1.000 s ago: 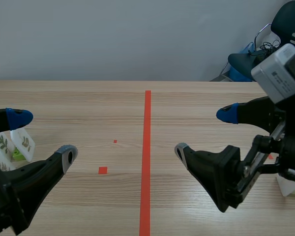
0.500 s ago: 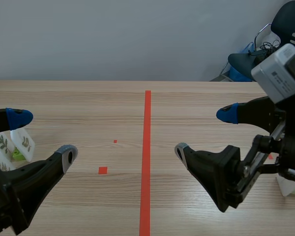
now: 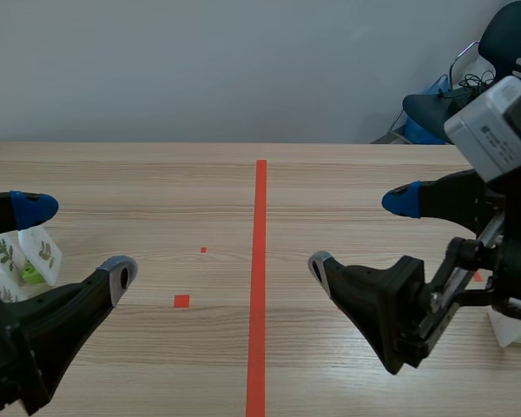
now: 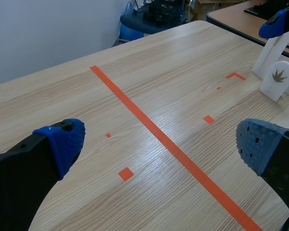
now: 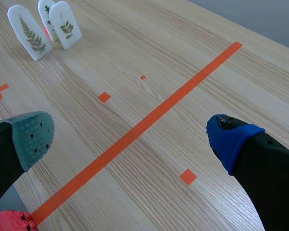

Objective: Do the leaf sorting experiment

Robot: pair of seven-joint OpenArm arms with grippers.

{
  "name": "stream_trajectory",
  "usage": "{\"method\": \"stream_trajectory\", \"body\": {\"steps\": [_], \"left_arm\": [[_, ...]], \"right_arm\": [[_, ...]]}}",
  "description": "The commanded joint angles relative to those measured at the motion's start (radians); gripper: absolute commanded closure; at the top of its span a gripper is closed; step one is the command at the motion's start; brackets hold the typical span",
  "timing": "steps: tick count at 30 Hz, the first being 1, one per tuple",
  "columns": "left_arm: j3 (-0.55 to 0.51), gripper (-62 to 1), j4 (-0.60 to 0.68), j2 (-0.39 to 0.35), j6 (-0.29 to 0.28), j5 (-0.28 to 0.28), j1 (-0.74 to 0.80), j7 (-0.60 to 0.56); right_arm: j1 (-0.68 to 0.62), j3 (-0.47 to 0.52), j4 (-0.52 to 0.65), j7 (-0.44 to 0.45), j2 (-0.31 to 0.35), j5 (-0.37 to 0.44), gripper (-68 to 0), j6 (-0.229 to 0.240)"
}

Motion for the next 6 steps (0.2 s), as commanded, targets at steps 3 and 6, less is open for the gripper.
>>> {"method": "stream_trajectory", "body": {"steps": [3,6], "left_arm": [[0.003,-62.3,0.015,-0.003,-0.002,-0.010,-0.003,-0.014],[0.003,-62.3,0.015,-0.003,-0.002,-0.010,-0.003,-0.014]], "right_arm": [[0.007,0.013,0.001,0.019,0.008,0.008,-67.9,0.000],[0.007,0.013,0.001,0.019,0.008,0.008,-67.9,0.000]]}}
